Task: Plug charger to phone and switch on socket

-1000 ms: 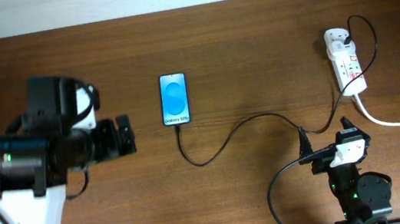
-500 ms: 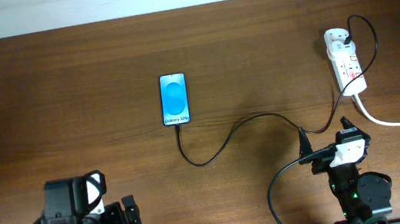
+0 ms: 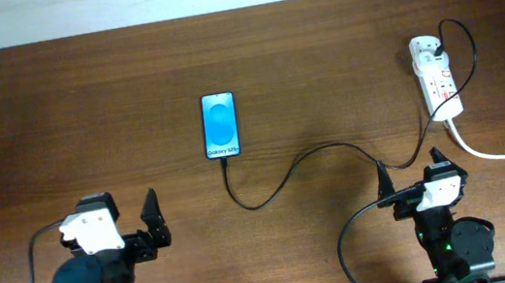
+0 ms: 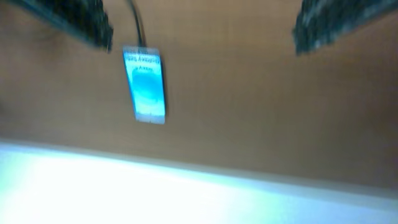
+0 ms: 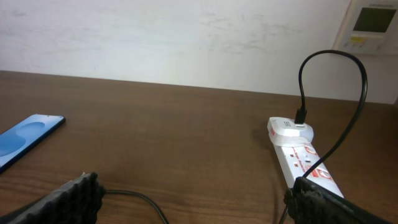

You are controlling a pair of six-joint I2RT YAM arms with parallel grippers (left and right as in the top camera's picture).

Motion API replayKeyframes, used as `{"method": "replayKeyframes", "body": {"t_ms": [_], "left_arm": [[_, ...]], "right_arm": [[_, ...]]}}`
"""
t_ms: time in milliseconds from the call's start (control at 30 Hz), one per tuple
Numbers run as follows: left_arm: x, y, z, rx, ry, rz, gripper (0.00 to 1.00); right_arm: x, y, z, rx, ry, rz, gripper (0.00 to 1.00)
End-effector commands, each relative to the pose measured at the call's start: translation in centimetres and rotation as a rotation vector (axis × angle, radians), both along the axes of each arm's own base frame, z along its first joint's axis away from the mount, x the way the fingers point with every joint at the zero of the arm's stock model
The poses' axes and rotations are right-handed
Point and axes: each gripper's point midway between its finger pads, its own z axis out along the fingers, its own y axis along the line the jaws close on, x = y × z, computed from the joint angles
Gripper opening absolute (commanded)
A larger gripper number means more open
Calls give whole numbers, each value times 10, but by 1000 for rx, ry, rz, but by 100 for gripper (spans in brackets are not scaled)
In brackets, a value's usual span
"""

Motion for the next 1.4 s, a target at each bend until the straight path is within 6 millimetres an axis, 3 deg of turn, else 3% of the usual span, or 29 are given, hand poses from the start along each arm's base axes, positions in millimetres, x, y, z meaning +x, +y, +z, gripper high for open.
{"method": "replayKeyframes", "body": {"t_ms": [0,133,200,433,500,1367], "left_arm": [[13,4,1,240,-196,-40,99],[22,4,-3,409,-397,-40,99],[21,4,-14,430,-438,-31,99],[14,7,-56,431,-368,-33,99],[11,3,-82,422,-268,-76,99],[11,3,-81,417,-272,-75,99]], "right_arm": [[0,0,-2,7,3,0,98],[0,0,-2,7,3,0,98],[0,0,-2,7,3,0,98],[0,0,-2,7,3,0,98],[0,0,-2,7,3,0,98],[0,0,-2,7,3,0,98]]}}
